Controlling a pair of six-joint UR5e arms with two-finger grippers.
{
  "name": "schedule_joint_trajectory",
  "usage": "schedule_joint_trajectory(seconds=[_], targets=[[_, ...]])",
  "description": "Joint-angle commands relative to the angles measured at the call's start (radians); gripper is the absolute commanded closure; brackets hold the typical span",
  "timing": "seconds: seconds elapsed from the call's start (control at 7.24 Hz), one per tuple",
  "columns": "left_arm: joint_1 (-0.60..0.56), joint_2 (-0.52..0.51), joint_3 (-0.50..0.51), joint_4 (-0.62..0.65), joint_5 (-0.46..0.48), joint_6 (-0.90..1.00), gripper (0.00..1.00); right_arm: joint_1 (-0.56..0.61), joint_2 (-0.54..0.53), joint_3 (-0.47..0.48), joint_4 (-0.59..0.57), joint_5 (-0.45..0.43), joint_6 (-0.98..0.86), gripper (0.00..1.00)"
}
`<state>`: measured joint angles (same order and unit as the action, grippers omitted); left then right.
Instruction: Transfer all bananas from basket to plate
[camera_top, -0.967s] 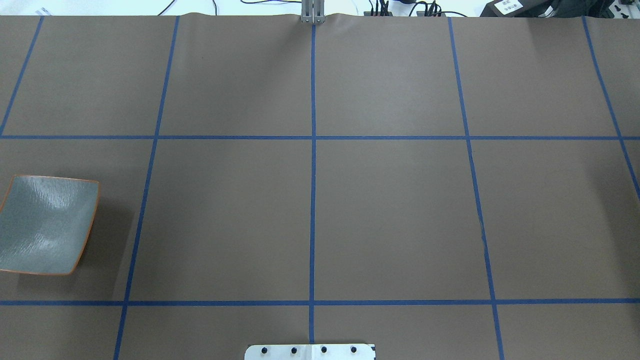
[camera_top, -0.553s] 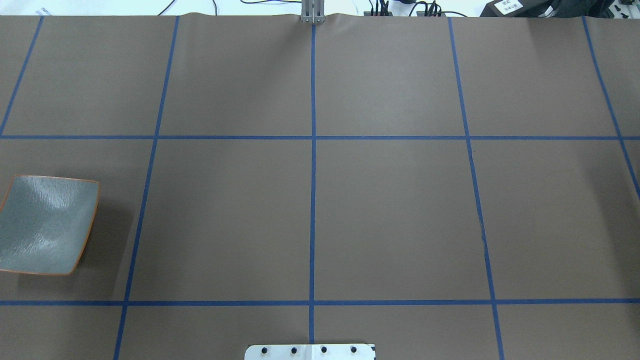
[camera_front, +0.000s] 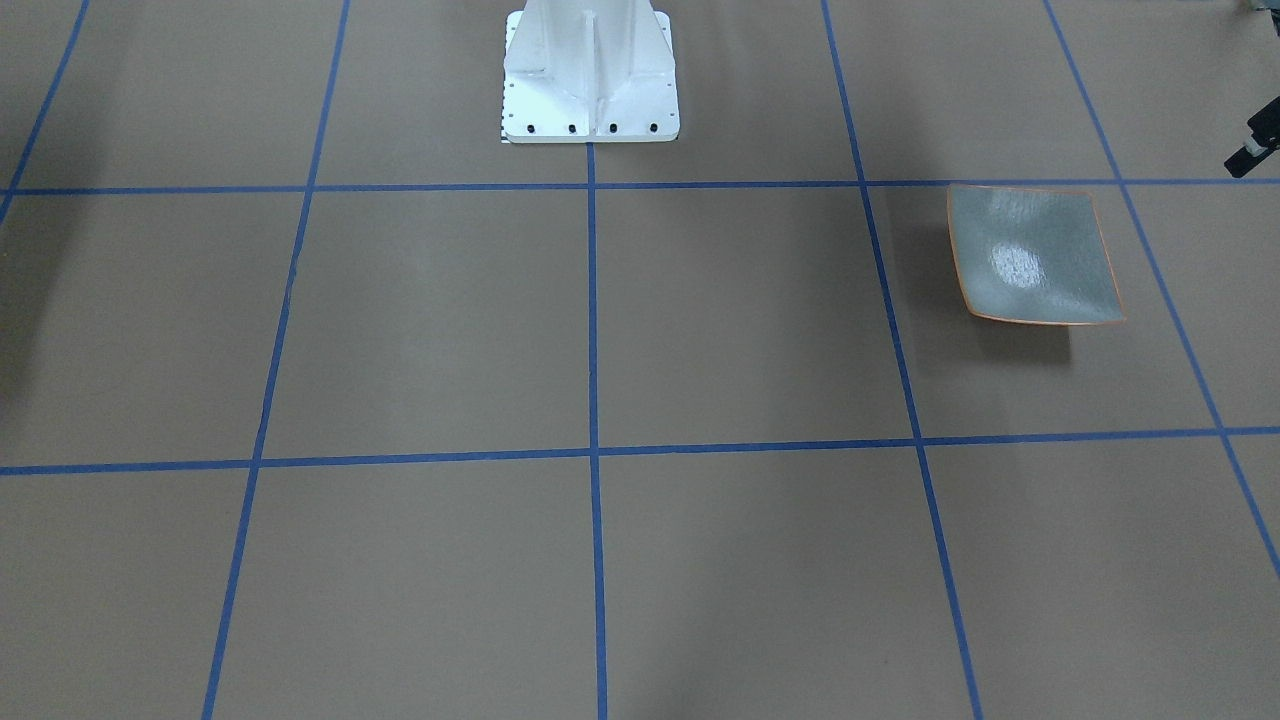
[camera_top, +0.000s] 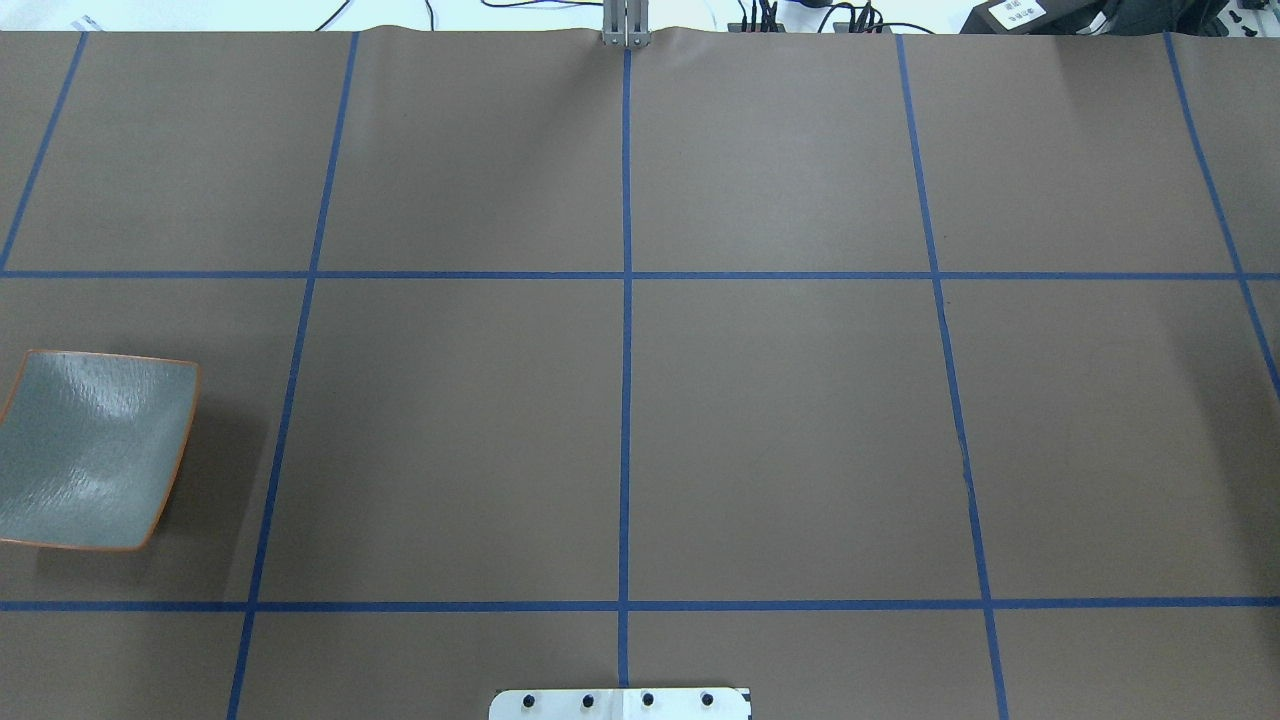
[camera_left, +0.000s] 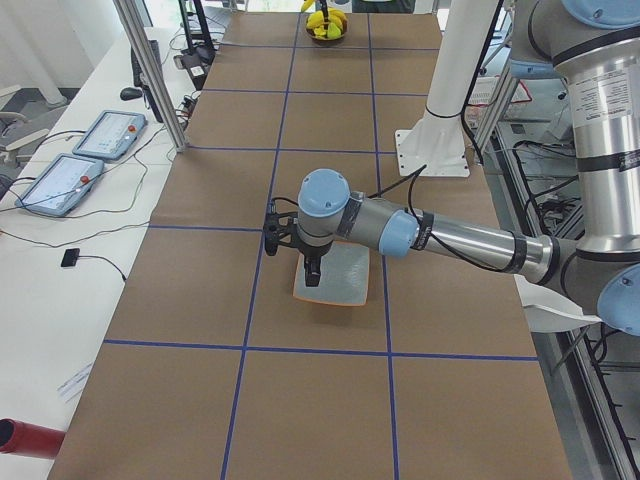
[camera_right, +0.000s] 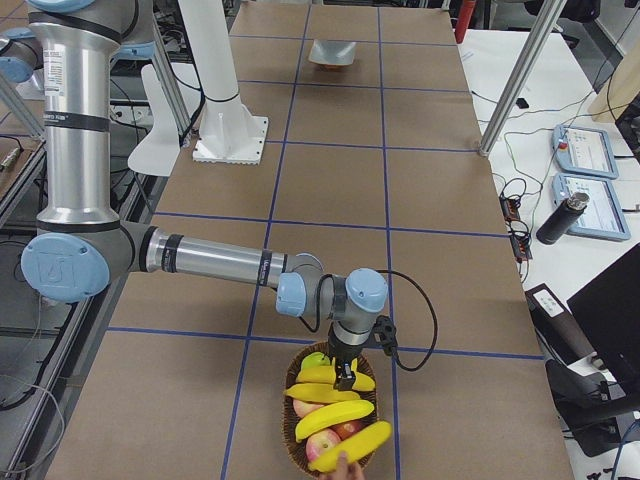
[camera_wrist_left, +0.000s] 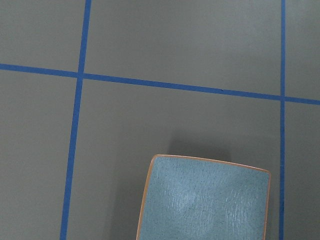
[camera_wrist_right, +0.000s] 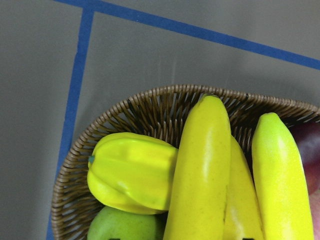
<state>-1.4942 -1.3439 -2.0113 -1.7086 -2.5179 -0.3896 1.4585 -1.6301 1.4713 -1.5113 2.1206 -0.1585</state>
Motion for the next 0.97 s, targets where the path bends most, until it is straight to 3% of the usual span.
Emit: schedule_joint_trajectory(seconds=[0.0,0.14,0.28,0.55,0.83], targets=[[-0.003,0.005,-0.007,0.0,-0.01,0.0,0.0,-0.001,0.001,-0.017,0.003,0.001,0.002,0.23],[-0.004,0.005,-0.009,0.0,-0.01,0.002,0.0,-0.001,0.0,-0.02,0.002,0.001,0.001,0.25],[-0.004,0.005,-0.012,0.001,-0.01,0.0,0.0,-0.001,0.001,-0.019,0.002,0.004,0.002,0.35],[-0.004,0.024,-0.018,0.0,-0.012,0.003,0.0,-0.001,0.015,-0.02,-0.003,0.007,0.002,1.0],[-0.004,0.026,-0.018,-0.014,-0.01,0.002,0.0,-0.001,0.039,-0.014,-0.012,0.012,0.001,1.0]])
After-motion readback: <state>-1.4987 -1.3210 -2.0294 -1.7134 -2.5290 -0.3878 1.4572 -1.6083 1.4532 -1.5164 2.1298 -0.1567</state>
